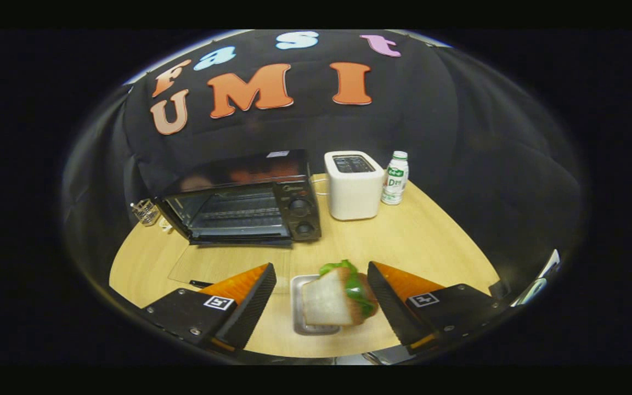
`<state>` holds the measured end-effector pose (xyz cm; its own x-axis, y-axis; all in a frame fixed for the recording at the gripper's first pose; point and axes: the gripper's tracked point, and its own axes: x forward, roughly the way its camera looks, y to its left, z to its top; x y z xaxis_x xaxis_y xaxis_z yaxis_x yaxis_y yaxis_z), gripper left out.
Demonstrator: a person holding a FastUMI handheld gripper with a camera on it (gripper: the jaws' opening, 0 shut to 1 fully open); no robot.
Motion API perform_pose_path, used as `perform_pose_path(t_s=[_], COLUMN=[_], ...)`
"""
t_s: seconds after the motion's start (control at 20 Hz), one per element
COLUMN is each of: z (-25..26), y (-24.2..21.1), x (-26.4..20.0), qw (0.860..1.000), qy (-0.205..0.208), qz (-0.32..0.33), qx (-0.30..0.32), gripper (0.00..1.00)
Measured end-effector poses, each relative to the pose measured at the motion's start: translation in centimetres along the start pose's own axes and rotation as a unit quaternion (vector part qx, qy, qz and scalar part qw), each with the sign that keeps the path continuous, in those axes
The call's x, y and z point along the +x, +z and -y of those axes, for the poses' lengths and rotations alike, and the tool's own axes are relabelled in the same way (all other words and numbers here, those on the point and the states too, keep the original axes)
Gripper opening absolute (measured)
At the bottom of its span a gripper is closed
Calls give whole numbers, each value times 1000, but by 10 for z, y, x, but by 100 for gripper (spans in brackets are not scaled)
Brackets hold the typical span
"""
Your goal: Open the toaster oven, put the food inside, and close the toaster oven door.
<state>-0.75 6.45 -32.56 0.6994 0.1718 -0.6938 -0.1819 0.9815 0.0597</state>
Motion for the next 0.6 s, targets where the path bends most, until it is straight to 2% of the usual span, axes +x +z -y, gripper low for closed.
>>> perform_pose_path(t_s=[0.1, 0.2, 0.35, 0.6], z=[13, 16, 13, 26], y=[-2, -5, -16, -37], x=[-4, -7, -6, 13], qw=[1000, 997, 983, 963], qy=[21, 64, 137, 171], qz=[-20, -50, -117, -204], qx=[-5, 4, 48, 48], gripper=[99, 99, 99, 99])
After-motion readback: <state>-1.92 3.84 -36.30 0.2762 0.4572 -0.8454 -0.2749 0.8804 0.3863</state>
